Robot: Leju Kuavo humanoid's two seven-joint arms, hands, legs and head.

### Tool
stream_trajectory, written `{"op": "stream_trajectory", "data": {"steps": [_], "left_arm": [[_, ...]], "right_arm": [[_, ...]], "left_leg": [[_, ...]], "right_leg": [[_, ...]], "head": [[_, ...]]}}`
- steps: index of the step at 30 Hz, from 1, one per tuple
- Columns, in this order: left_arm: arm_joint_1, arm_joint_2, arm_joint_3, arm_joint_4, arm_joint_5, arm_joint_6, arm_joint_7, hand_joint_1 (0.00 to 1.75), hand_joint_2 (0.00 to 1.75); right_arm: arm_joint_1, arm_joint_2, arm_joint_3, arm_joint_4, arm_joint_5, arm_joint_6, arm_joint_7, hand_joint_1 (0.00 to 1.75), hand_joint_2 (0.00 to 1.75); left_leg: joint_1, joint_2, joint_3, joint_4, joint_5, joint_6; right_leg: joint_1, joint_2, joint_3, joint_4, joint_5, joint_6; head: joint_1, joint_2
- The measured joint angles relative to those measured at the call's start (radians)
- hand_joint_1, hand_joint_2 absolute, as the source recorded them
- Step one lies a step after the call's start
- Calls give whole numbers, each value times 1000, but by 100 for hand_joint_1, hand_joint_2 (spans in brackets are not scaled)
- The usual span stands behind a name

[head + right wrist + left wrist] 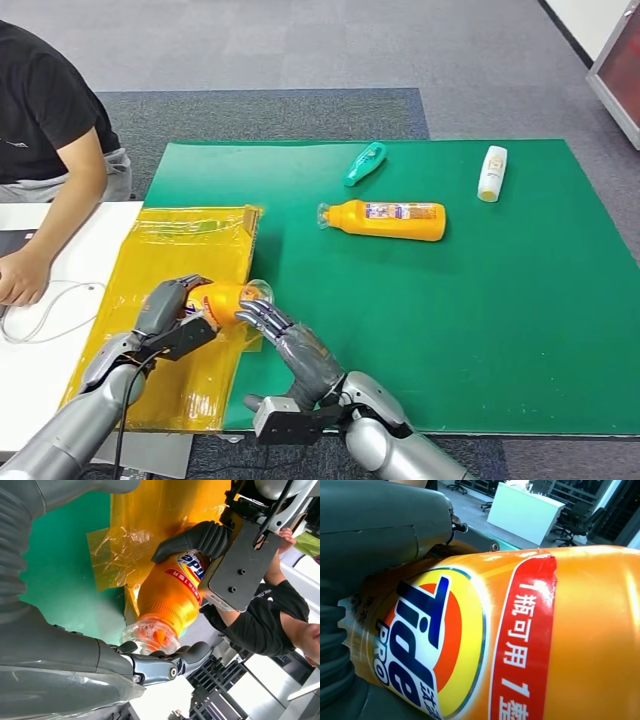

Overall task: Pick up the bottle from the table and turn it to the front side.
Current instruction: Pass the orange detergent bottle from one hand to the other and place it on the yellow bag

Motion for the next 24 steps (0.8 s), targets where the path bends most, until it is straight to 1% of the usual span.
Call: {"op": "stream_trajectory", "data": {"steps": [7, 8, 10, 11, 12, 14, 15, 17, 24], "left_arm": [[-15, -2, -2, 18, 1, -20, -15, 175, 175], [-19, -2, -3, 22, 2, -25, -19, 169, 175], [-26, -2, -4, 31, 3, -35, -24, 125, 175], [-29, -2, -4, 36, 4, -39, -27, 114, 175], [-32, -2, -5, 40, 4, -42, -30, 114, 175], [-36, -1, -6, 47, 7, -45, -35, 150, 175], [-37, -1, -6, 49, 9, -45, -37, 158, 175], [-39, -1, -6, 52, 10, -46, -39, 165, 175], [-41, -2, -7, 58, 11, -47, -44, 166, 175]], "right_arm": [[-2, 0, 1, 1, -4, 5, -3, 0, 175], [-3, 0, 1, 1, -5, 7, -4, 0, 175], [-4, 0, 1, 2, -6, 8, -6, 0, 175], [-5, 0, 1, 3, -6, 8, -6, 0, 175], [-5, 0, 1, 3, -7, 8, -7, 0, 175], [-6, 0, 1, 4, -7, 8, -7, 0, 175], [-6, 0, 1, 4, -7, 8, -8, 0, 175], [-6, 0, 2, 4, -8, 8, -8, 0, 175], [-6, 0, 2, 6, -8, 7, -8, 0, 175]], "left_leg": [[-1, 0, 1, 0, 0, 0], [-1, -1, 1, 0, 0, 0], [-1, -1, 2, 0, 0, 0], [-1, -1, 2, 0, 0, 0], [-1, -1, 2, 0, 0, 0], [-1, -2, 3, 0, 0, 0], [-1, -2, 3, 0, 0, 0], [-1, -2, 3, 0, 0, 0], [-1, -2, 5, 0, 0, 0]], "right_leg": [[-1, -1, 1, 0, 0, 1], [-1, -1, 1, 0, 0, 1], [-1, -1, 2, 0, 0, 1], [-1, -1, 2, 0, 0, 1], [-1, -2, 3, 0, 0, 1], [-1, -2, 3, 0, 0, 1], [-1, -2, 4, 0, 0, 1], [-1, -2, 4, 0, 0, 1], [-1, -2, 5, 0, 0, 1]], "head": [[0, 0], [0, 0], [0, 0], [0, 0], [0, 0], [0, 0], [0, 0], [0, 0], [0, 0]]}}
